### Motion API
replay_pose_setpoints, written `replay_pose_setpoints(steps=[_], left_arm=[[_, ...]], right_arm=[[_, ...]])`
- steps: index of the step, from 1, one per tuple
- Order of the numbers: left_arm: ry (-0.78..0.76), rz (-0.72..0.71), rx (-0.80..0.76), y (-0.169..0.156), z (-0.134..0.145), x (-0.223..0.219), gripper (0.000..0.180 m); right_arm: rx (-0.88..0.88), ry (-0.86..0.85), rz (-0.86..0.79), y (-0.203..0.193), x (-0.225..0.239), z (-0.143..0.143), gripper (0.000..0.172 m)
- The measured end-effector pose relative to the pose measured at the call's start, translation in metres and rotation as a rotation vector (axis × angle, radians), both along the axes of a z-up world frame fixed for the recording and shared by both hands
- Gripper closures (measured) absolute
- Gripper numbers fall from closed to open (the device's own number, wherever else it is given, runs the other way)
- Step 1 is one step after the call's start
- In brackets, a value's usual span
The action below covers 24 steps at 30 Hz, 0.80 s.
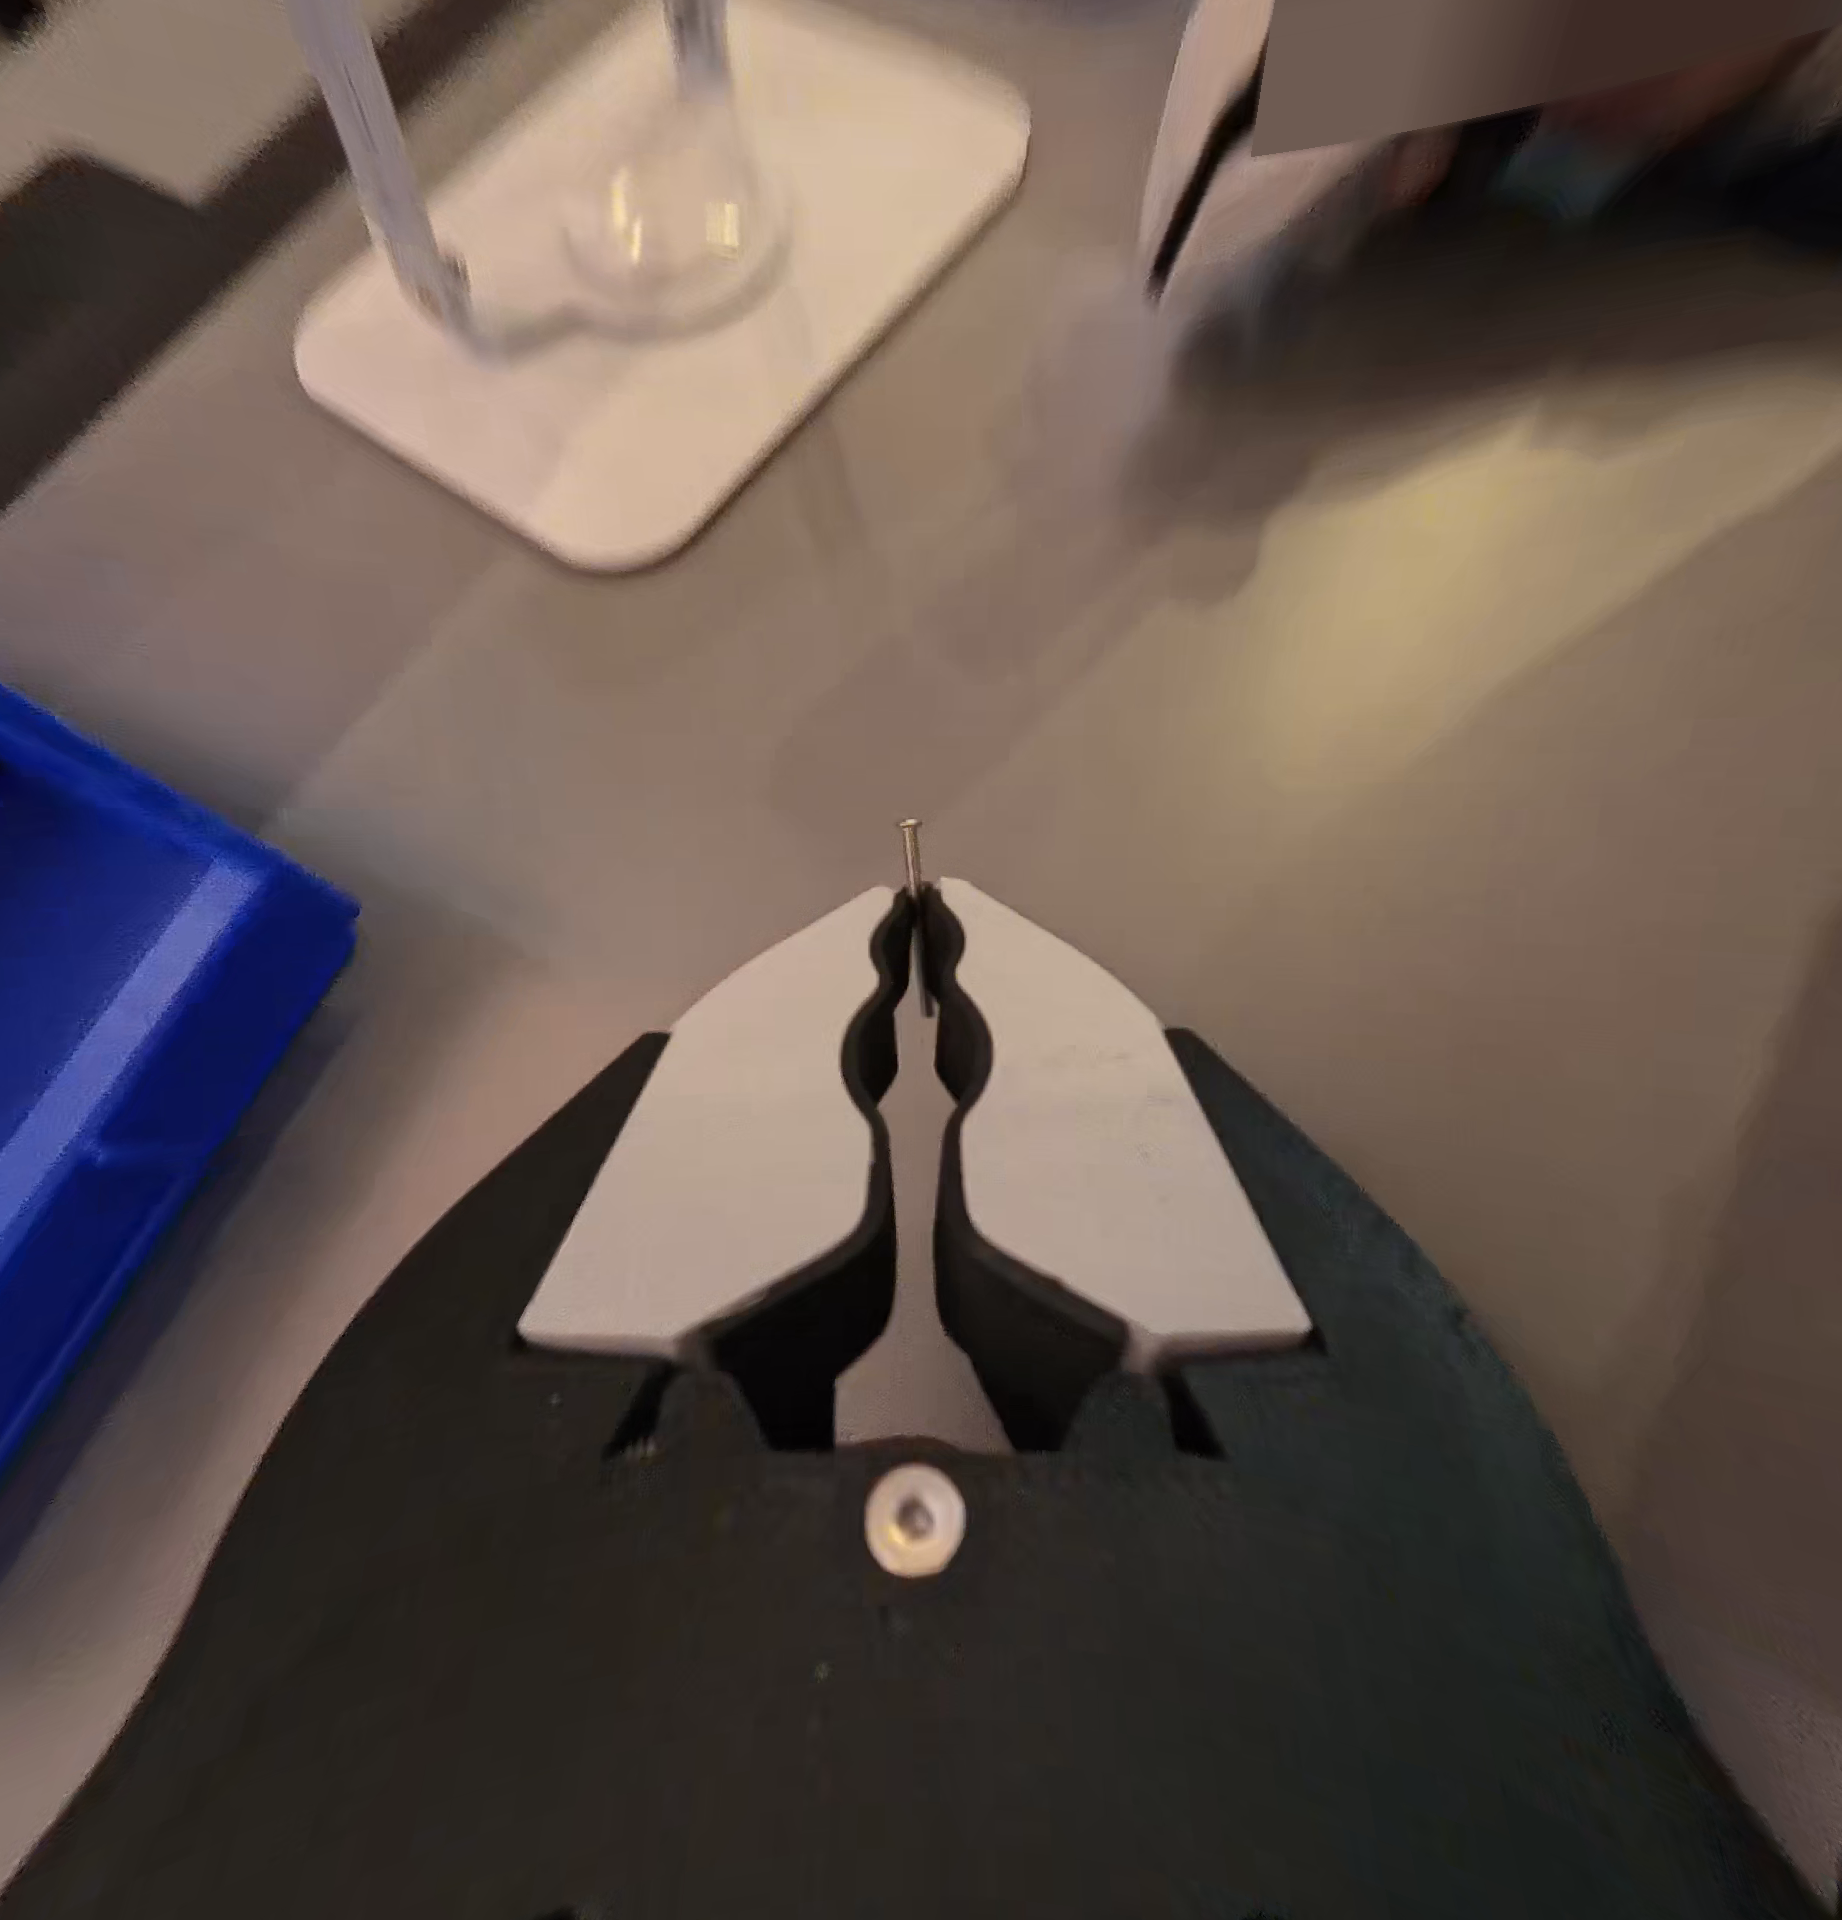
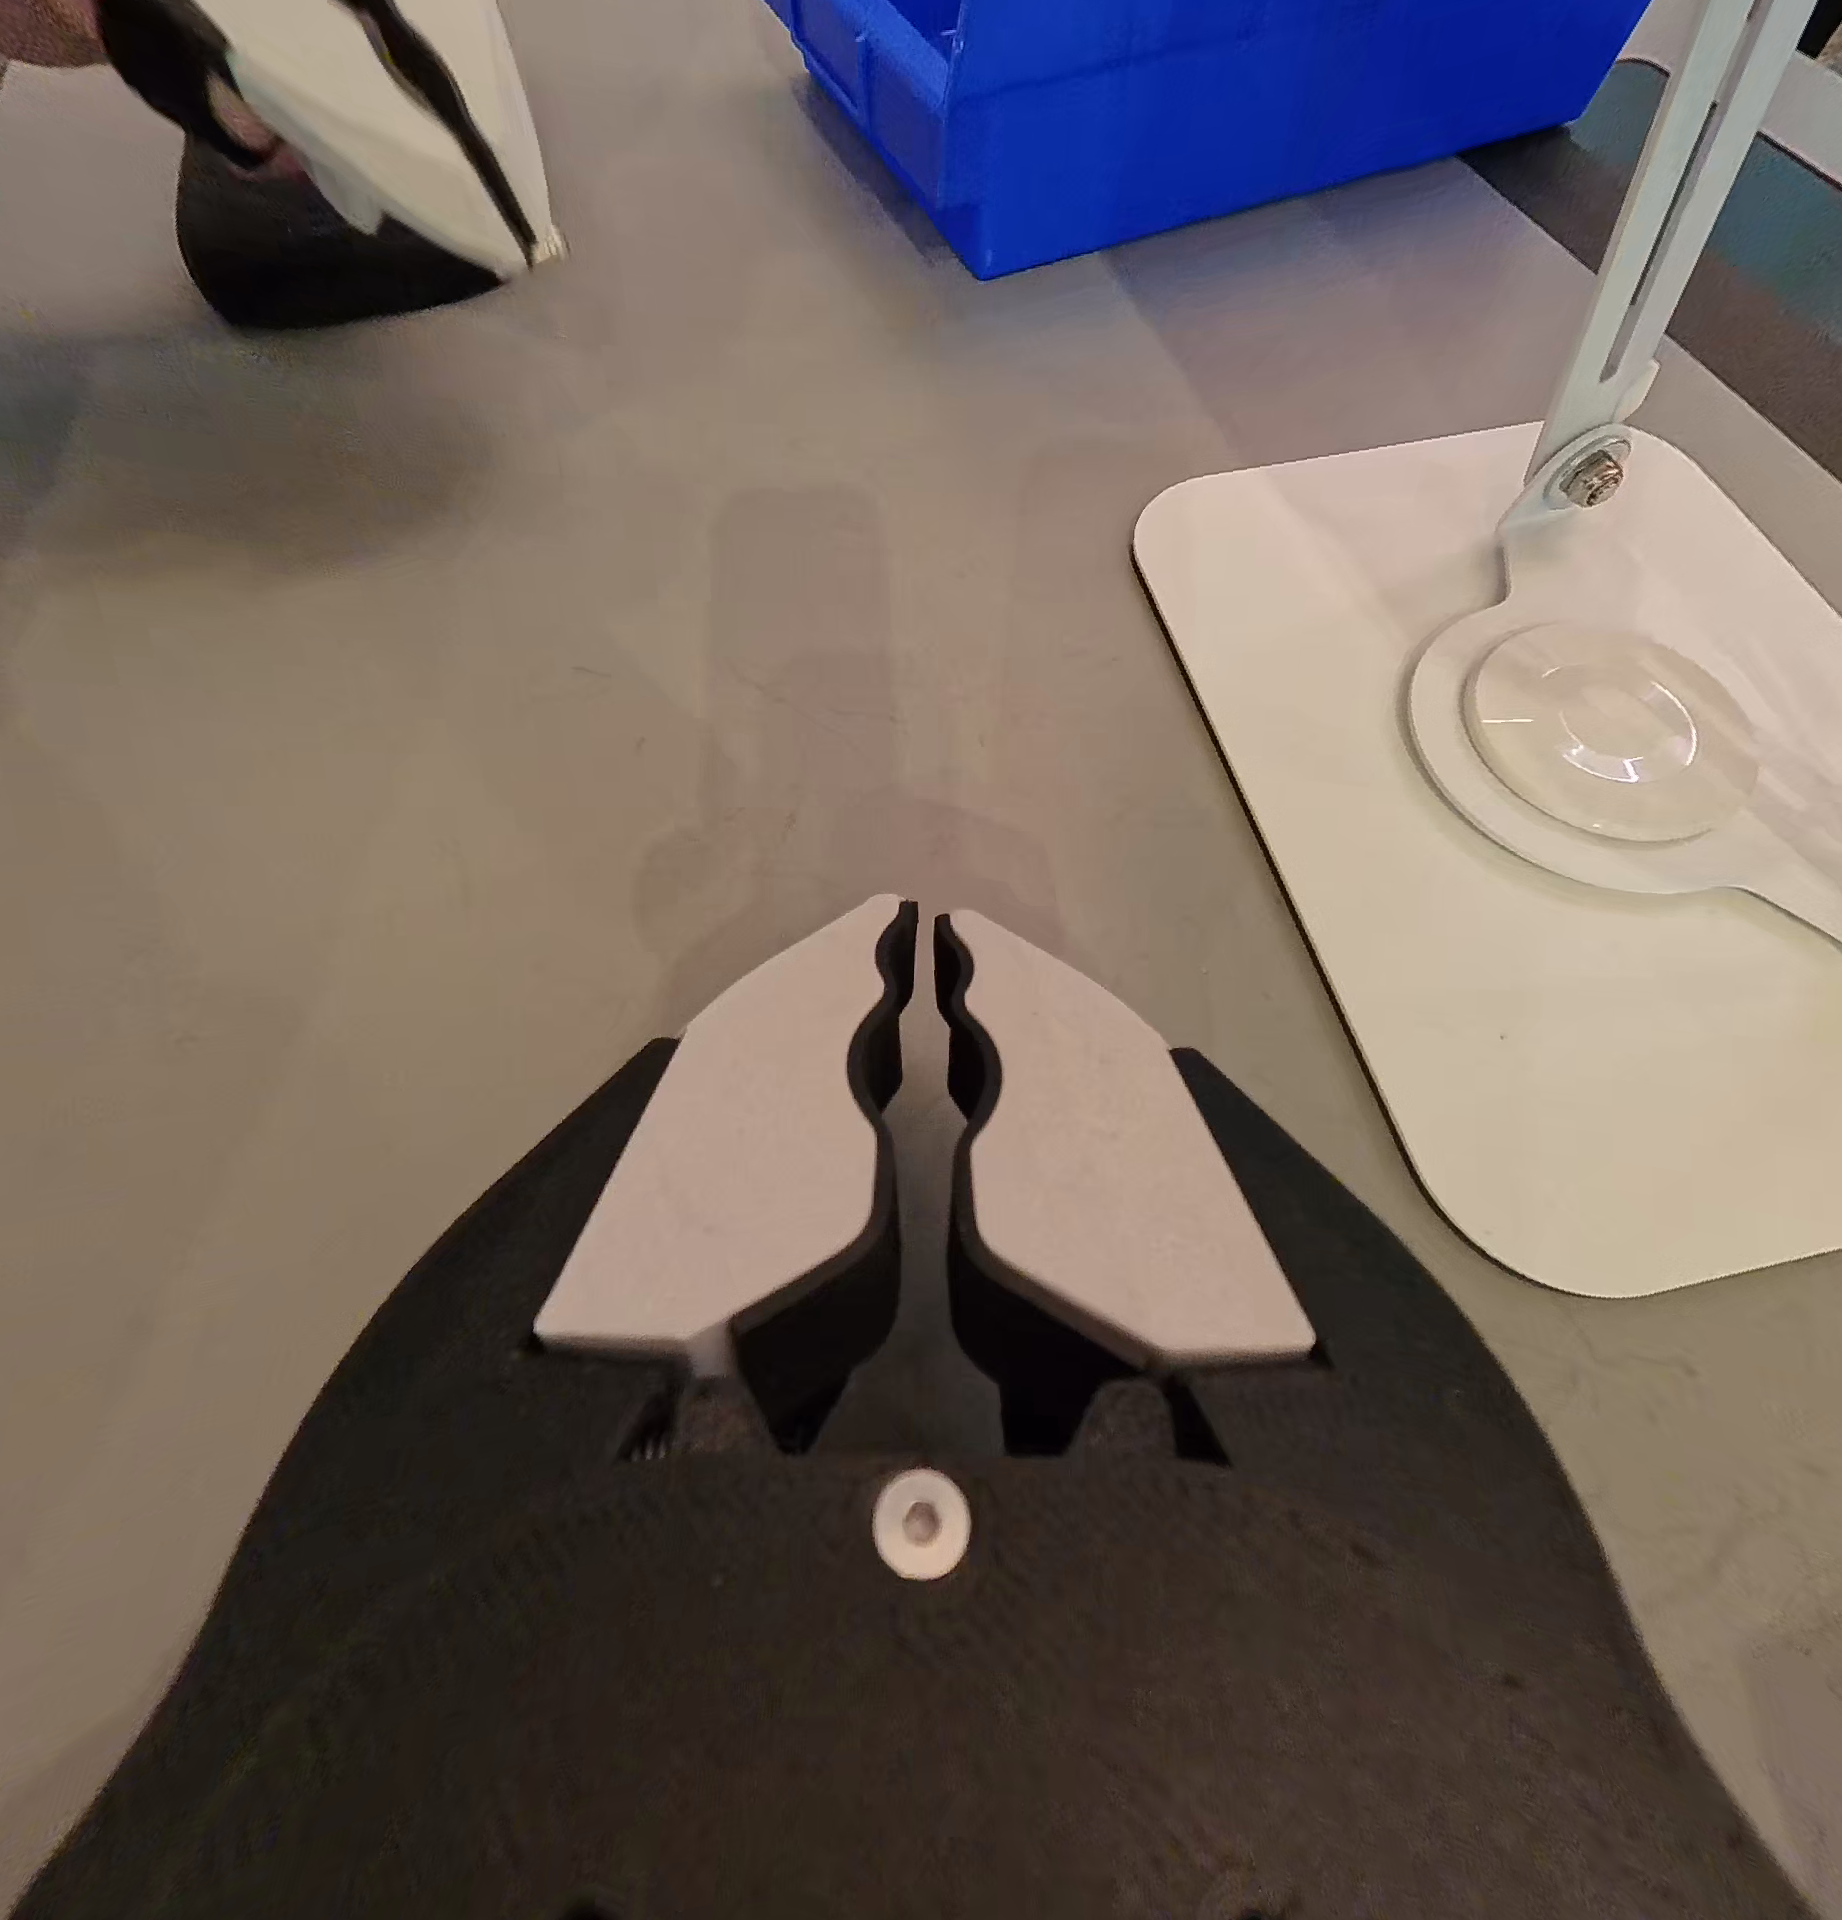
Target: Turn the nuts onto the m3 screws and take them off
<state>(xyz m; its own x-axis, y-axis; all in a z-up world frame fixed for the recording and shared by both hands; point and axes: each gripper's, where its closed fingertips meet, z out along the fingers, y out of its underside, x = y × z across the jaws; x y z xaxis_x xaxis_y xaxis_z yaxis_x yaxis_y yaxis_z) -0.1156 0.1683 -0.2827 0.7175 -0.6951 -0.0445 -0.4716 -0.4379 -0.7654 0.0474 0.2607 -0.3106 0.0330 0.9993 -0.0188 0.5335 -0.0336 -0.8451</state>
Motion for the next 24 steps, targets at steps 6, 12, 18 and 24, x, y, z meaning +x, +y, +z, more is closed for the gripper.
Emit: replay_pose_setpoints(steps=[6, 12, 18, 24], left_arm=[[-0.391, -0.034, 0.105, 0.011, 0.048, 0.018, 0.179], [-0.616, -0.095, 0.084, 0.016, 0.061, 0.037, 0.179], [-0.856, -0.203, 0.062, 0.028, 0.075, 0.075, 0.179], [-1.085, -0.298, 0.001, 0.038, 0.079, 0.114, 0.179]], right_arm=[[0.002, -0.001, 0.001, 0.000, 0.000, 0.000, 0.168], [-0.010, 0.025, 0.004, -0.001, 0.000, 0.004, 0.168], [-0.213, 0.299, 0.098, -0.021, -0.006, 0.045, 0.164], [-0.474, 0.502, 0.176, -0.039, -0.010, 0.075, 0.161]])
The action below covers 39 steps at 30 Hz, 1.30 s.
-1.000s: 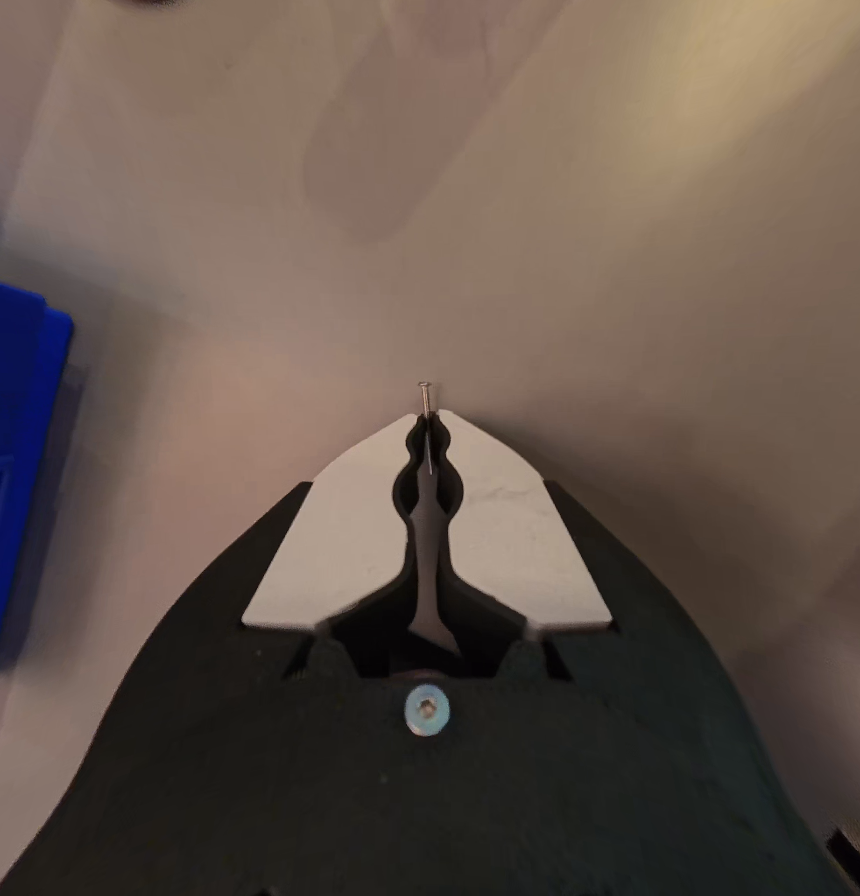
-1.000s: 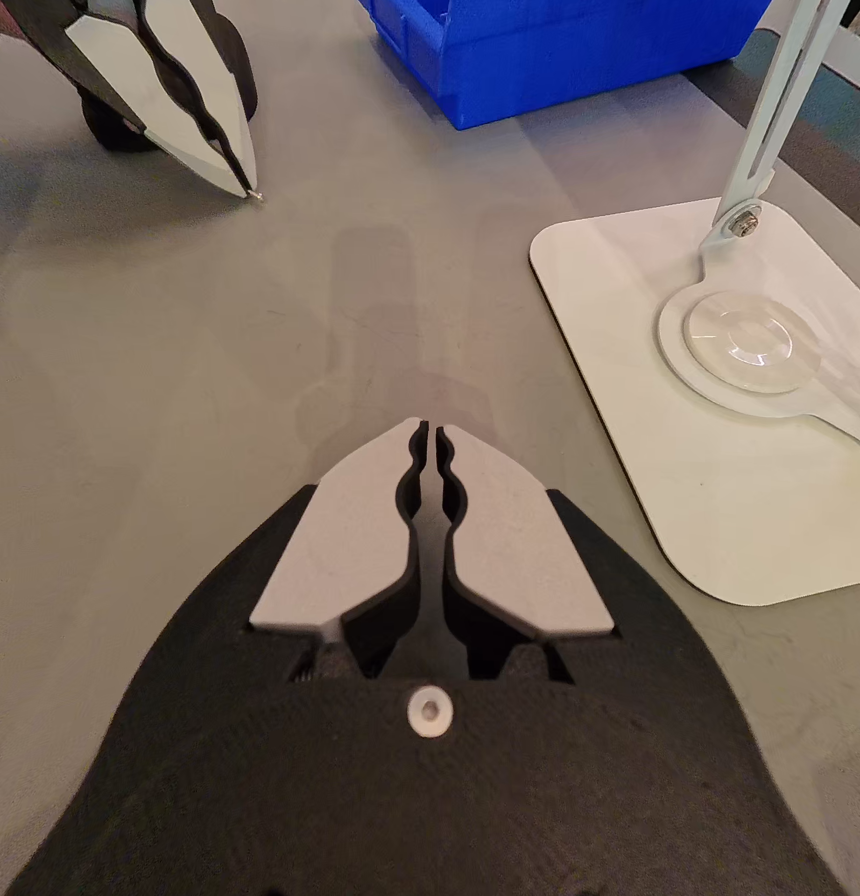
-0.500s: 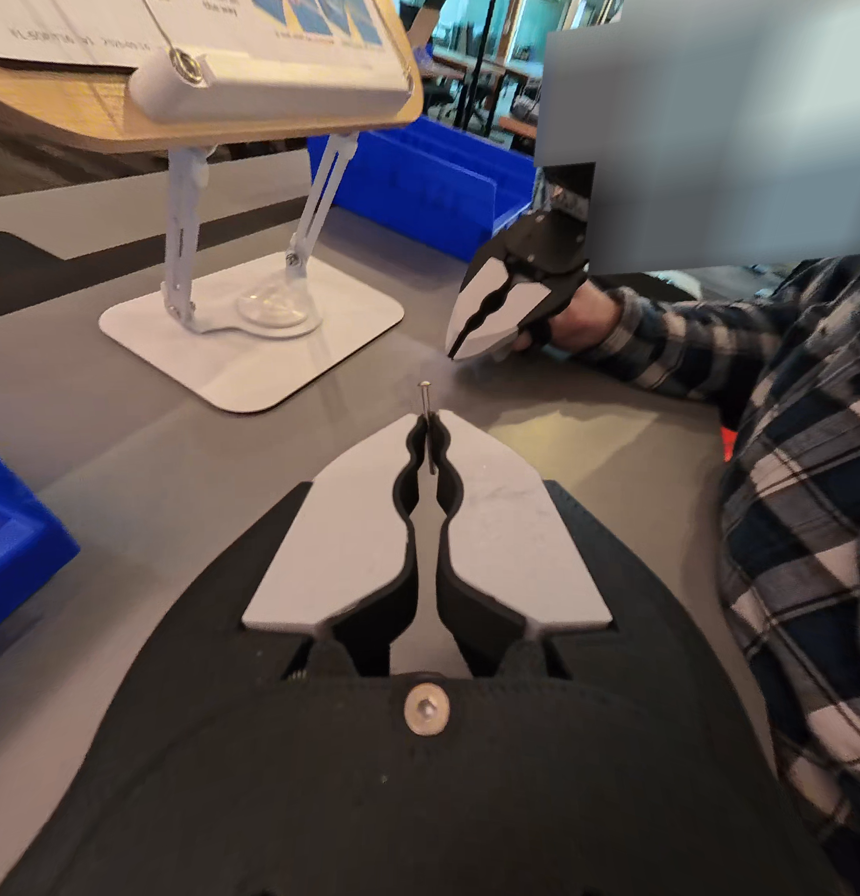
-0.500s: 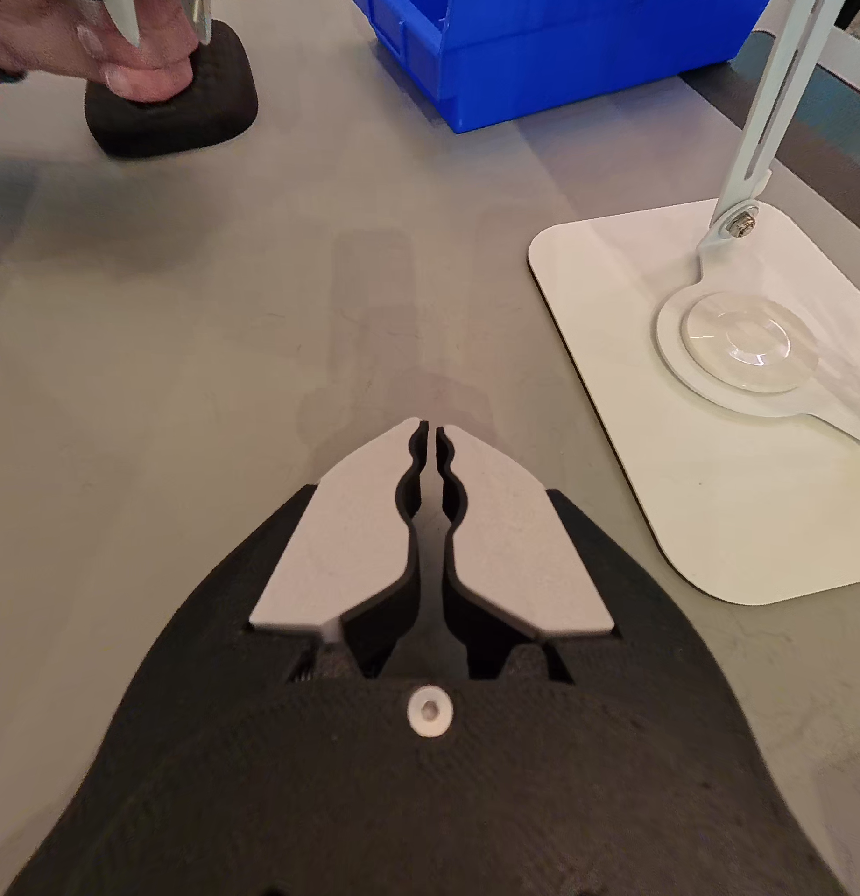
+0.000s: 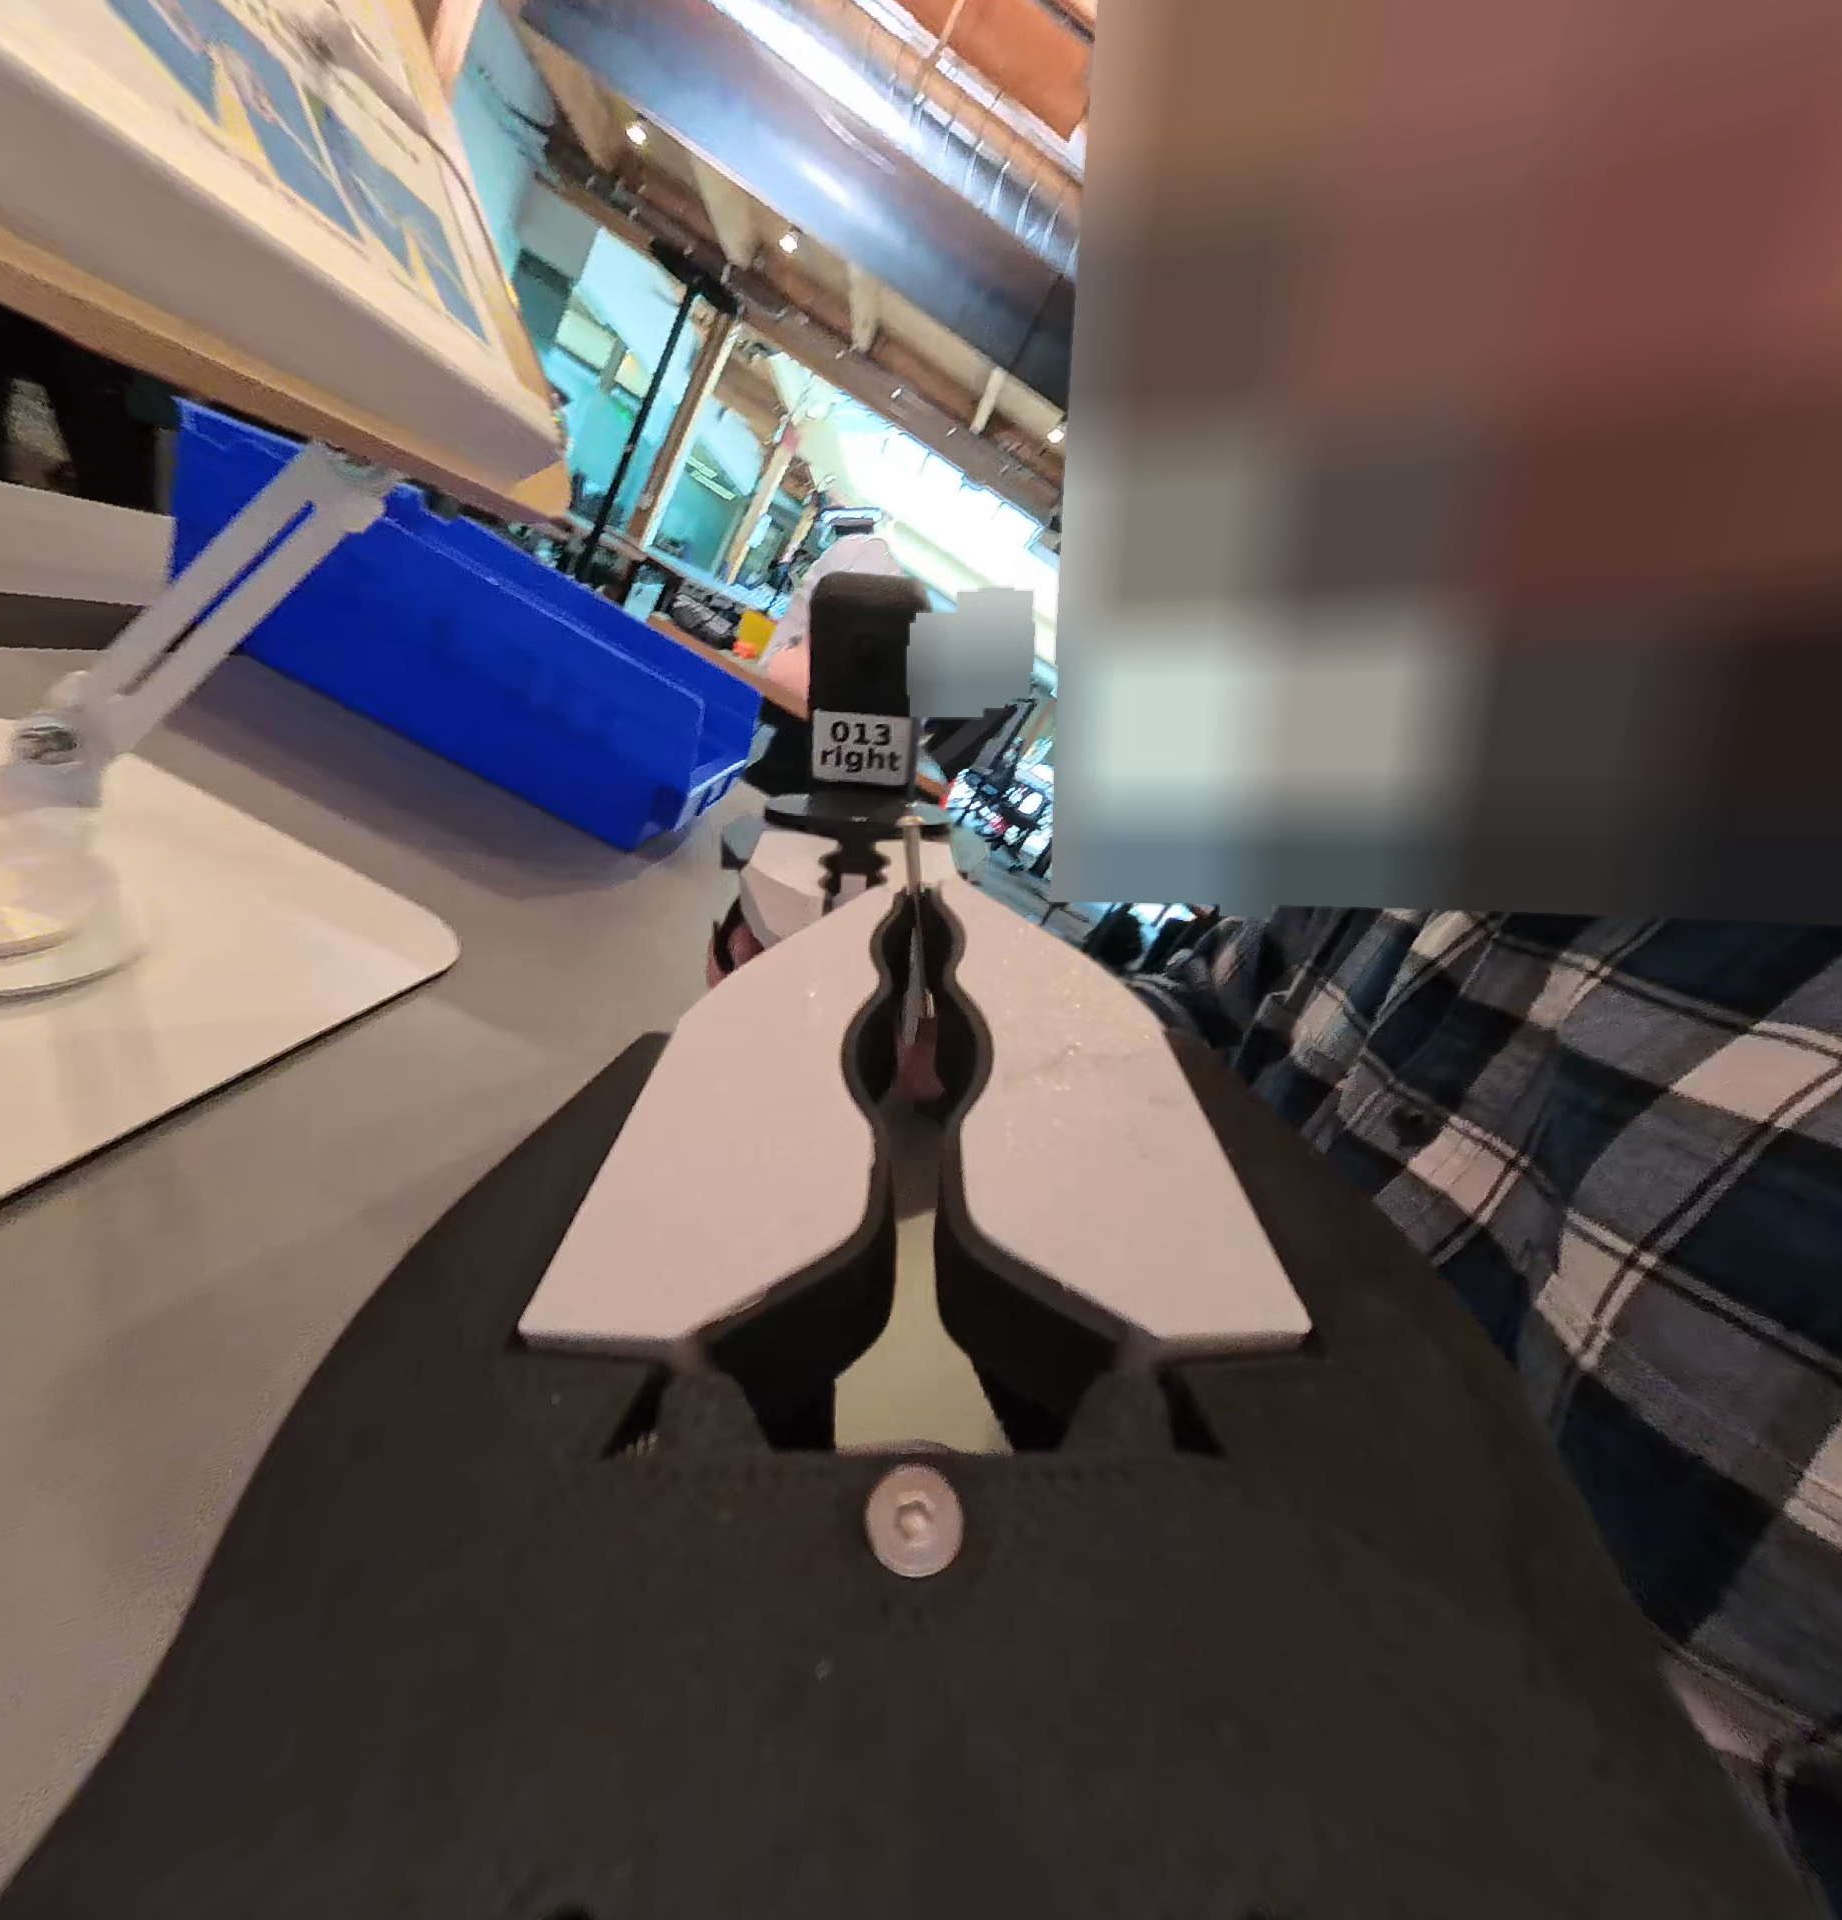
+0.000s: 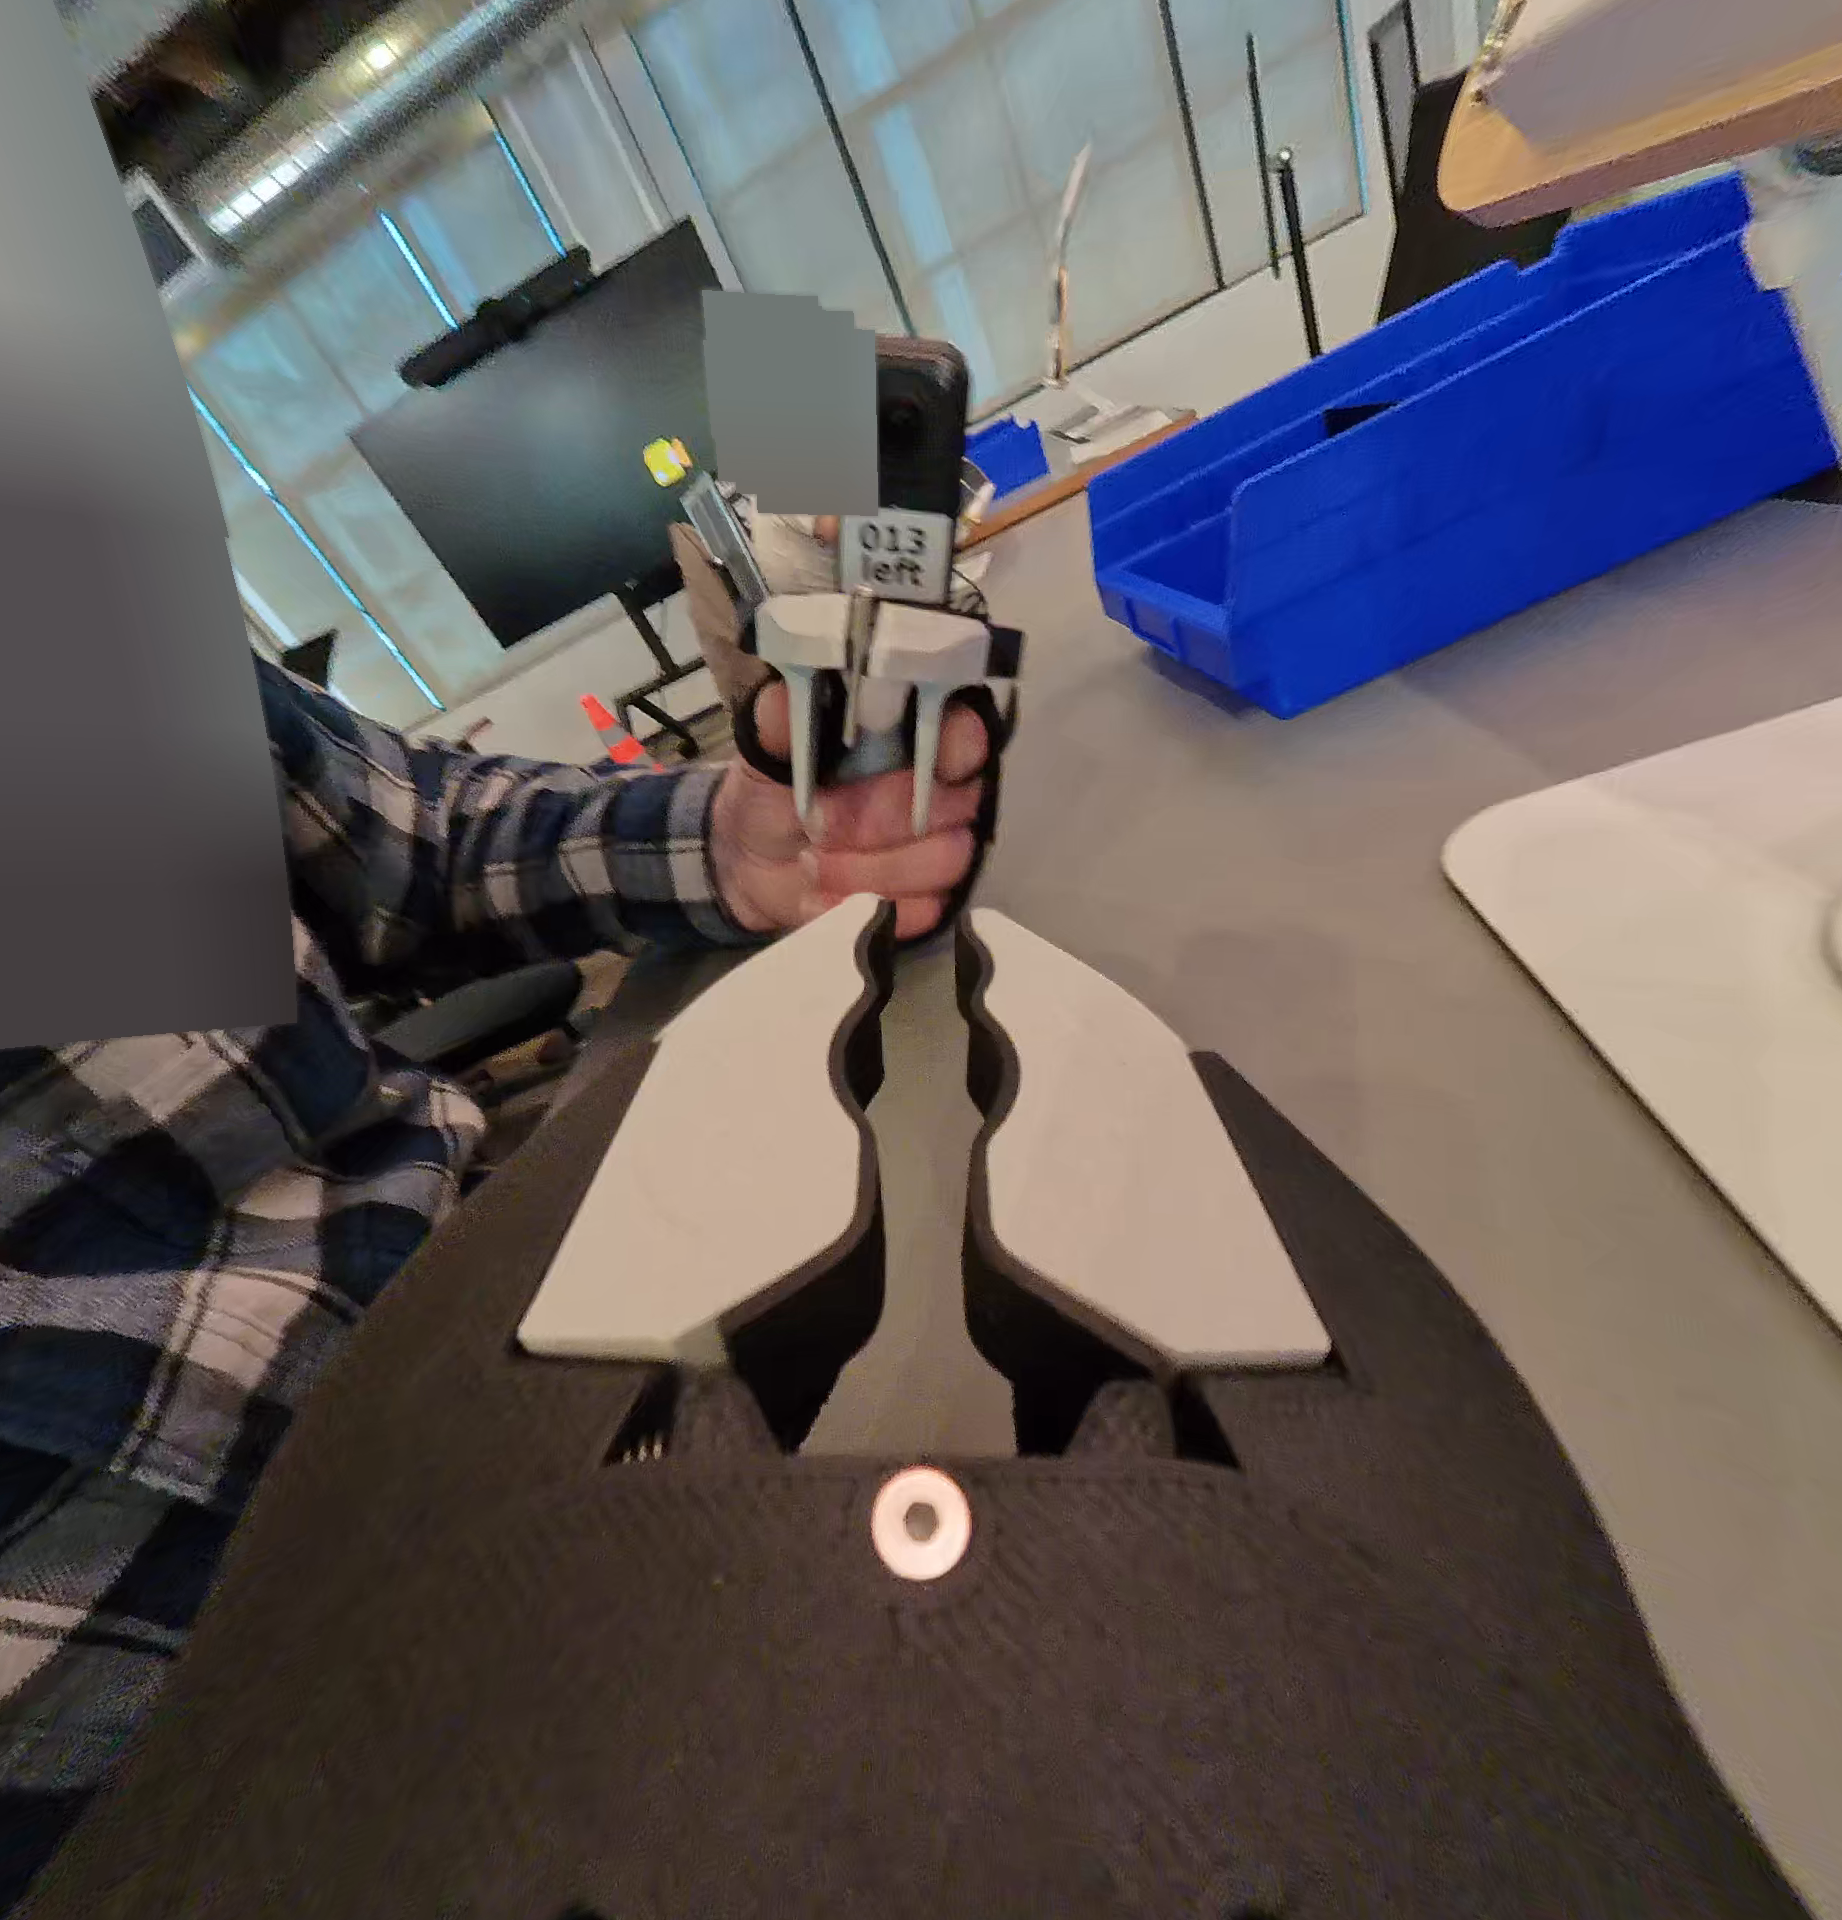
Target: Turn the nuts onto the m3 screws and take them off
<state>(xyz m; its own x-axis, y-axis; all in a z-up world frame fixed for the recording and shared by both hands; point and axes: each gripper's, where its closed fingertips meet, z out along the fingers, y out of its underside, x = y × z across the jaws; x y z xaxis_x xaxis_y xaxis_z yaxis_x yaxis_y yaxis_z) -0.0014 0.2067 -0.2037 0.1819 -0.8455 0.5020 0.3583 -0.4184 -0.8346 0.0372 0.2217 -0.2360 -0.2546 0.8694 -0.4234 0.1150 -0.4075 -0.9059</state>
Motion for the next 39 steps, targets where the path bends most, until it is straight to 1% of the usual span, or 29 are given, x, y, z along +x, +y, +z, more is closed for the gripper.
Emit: replay_pose_setpoints(steps=[4, 11, 15, 20, 25, 27, 29, 31, 35, 39], left_arm=[[-0.064, -0.050, 0.001, 0.005, 0.002, 0.022, 0.179], [-0.096, -0.106, 0.003, 0.008, 0.003, 0.050, 0.179], [-0.102, -0.117, 0.003, 0.011, 0.002, 0.055, 0.179], [-0.105, -0.131, 0.007, 0.010, 0.002, 0.059, 0.179], [-0.129, -0.131, 0.002, 0.011, 0.002, 0.057, 0.179], [-0.146, -0.115, 0.003, 0.013, 0.005, 0.055, 0.178], [-0.182, -0.084, -0.005, 0.016, 0.008, 0.051, 0.166], [-0.164, -0.090, -0.006, 0.015, 0.006, 0.051, 0.165], [-0.166, -0.075, 0.002, 0.016, 0.010, 0.049, 0.165], [-0.151, -0.095, -0.001, 0.013, 0.007, 0.054, 0.164]], right_arm=[[-0.046, 0.047, 0.028, -0.009, -0.003, 0.008, 0.159], [-0.134, 0.126, 0.063, -0.011, 0.001, 0.021, 0.158], [-0.153, 0.162, 0.086, -0.014, 0.004, 0.028, 0.159], [-0.163, 0.168, 0.084, -0.013, 0.005, 0.027, 0.169], [-0.185, 0.175, 0.090, -0.012, 0.005, 0.027, 0.169], [-0.249, 0.210, 0.114, -0.010, 0.007, 0.030, 0.169], [-0.338, 0.277, 0.141, -0.005, 0.013, 0.035, 0.169], [-0.403, 0.335, 0.155, 0.003, 0.020, 0.039, 0.169], [-0.451, 0.427, 0.197, 0.009, 0.032, 0.048, 0.169], [-0.486, 0.509, 0.247, 0.012, 0.043, 0.056, 0.169]])
